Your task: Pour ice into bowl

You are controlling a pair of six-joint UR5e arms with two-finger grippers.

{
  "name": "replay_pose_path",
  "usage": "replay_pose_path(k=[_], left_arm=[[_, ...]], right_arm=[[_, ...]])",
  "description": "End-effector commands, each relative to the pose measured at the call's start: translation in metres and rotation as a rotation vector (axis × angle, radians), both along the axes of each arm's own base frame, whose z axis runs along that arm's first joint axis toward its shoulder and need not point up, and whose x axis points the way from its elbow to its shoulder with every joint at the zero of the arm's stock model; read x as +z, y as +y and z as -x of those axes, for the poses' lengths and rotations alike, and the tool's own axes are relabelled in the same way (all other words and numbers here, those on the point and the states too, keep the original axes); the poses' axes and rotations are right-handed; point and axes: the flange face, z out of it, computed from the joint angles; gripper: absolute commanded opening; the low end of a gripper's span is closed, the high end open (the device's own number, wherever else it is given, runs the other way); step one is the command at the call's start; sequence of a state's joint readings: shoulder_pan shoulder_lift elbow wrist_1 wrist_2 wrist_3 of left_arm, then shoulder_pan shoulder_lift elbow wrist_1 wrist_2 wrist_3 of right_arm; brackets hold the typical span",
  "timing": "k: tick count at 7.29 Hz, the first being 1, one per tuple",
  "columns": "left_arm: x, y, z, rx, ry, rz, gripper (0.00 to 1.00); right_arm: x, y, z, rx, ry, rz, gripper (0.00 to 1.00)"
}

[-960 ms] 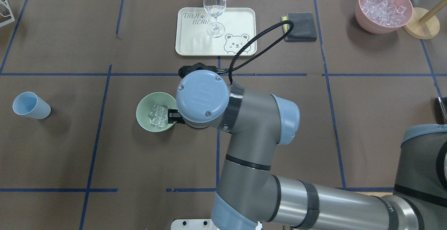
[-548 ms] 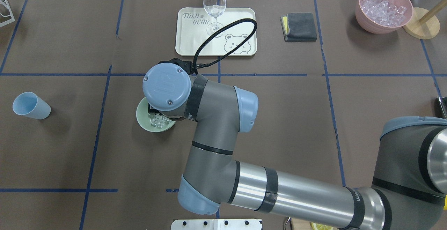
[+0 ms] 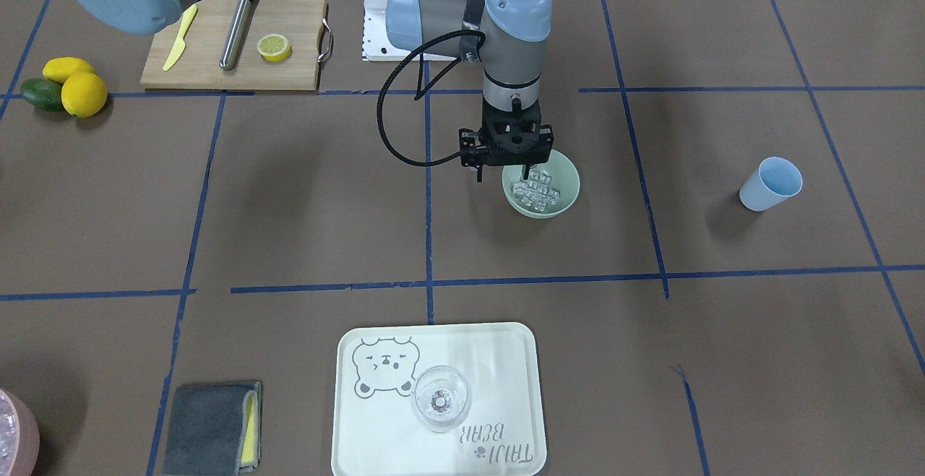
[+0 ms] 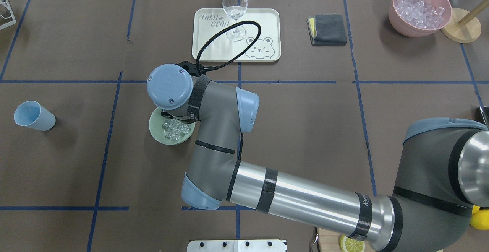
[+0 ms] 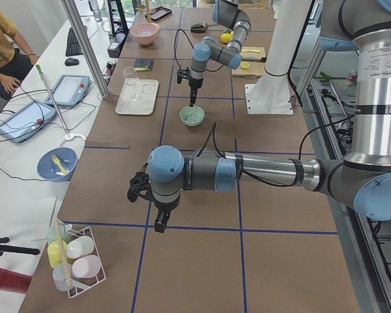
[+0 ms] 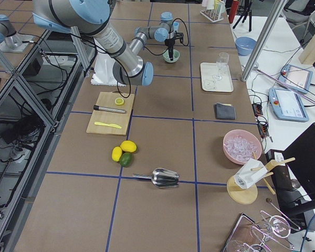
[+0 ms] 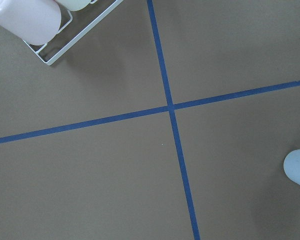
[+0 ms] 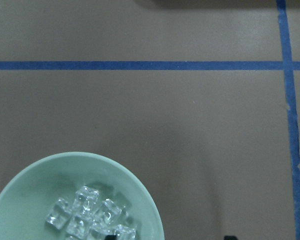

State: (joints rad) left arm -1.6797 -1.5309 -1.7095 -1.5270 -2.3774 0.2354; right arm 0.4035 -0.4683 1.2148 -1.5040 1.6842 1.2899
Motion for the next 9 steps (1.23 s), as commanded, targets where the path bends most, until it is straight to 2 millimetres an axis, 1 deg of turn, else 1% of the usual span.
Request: replay_pose_path(k=[1,2,3,4,5,7,8,9], left_arm=[[-0.002,-0.001,0.000,-0.002,-0.003,-0.017,1.00],[-0.002,-0.001,0.000,-0.002,-0.003,-0.017,1.00],[-0.002,-0.001,0.000,-0.002,-0.003,-0.018,1.00],[-0.002,-0.001,0.000,-0.002,-0.003,-0.018,1.00],[-0.002,-0.001,0.000,-0.002,-0.003,-0.018,1.00],[-0.003,-0.002,0.000,-0.003,-0.004,-0.031,1.00],[-0.003,-0.002,0.000,-0.003,-0.005,-0.032,1.00],[-0.003,-0.002,0.000,-0.003,-0.005,-0.033,1.00]], right_arm=[[0.013,-0.002,0.013,-0.006,0.007,0.007,0.70],[0.014,-0.001,0.014,-0.011,0.008,0.010,0.55],[0.013,0.001,0.014,-0.032,0.004,0.012,0.10],[0.014,0.001,0.014,-0.096,0.018,-0.060,0.00],[0.020,0.001,0.016,-0.102,0.001,-0.077,0.00],[0.016,0.004,0.016,-0.099,-0.028,-0.086,0.00],[0.000,0.005,0.010,-0.097,-0.086,-0.112,0.00],[-0.019,0.010,-0.003,-0.094,-0.133,-0.126,0.00]])
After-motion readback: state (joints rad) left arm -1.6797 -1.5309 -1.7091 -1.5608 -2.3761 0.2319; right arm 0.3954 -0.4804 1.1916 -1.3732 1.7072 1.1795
